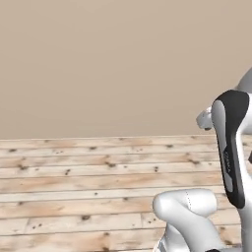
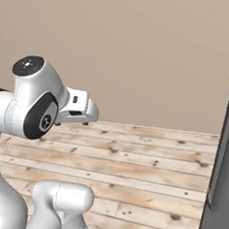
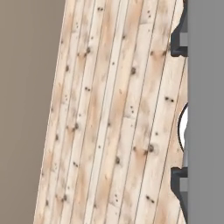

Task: Grab the onion and lemon wedge from the fridge, place them in the blender, close the lid, and turn on the blender to create a marinade.

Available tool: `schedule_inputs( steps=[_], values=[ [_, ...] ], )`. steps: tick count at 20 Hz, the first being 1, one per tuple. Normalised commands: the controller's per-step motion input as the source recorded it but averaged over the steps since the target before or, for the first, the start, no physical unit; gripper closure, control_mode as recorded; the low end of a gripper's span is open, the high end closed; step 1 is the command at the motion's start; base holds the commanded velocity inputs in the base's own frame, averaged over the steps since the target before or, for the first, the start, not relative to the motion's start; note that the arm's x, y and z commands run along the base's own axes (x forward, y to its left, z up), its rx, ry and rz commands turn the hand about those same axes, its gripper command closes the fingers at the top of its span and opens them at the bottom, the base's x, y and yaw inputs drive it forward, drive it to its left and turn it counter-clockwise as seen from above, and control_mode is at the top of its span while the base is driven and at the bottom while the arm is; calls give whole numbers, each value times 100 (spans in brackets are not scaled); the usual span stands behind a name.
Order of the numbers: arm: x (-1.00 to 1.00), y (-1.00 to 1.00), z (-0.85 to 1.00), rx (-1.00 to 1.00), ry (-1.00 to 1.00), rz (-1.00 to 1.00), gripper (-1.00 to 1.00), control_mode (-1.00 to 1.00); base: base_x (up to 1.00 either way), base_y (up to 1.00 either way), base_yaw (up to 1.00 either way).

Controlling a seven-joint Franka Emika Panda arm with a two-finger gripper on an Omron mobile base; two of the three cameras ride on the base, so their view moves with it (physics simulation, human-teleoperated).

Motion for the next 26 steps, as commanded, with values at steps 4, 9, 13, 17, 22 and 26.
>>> schedule_inputs(
  steps=[4, 9, 13, 17, 22, 26],
  values=[
    [0, 0, 0, 0, 0, 0, -100, 100, 100, 0, -23],
    [0, 0, 0, 0, 0, 0, -100, 100, 100, 0, -30],
    [0, 0, 0, 0, 0, 0, -100, 100, 74, 0, -56],
    [0, 0, 0, 0, 0, 0, -100, 100, 20, 0, -79],
    [0, 0, 0, 0, 0, 0, -100, 100, 4, 0, -85],
    [0, 0, 0, 0, 0, 0, -100, 100, 13, 0, -84]
  ],
)
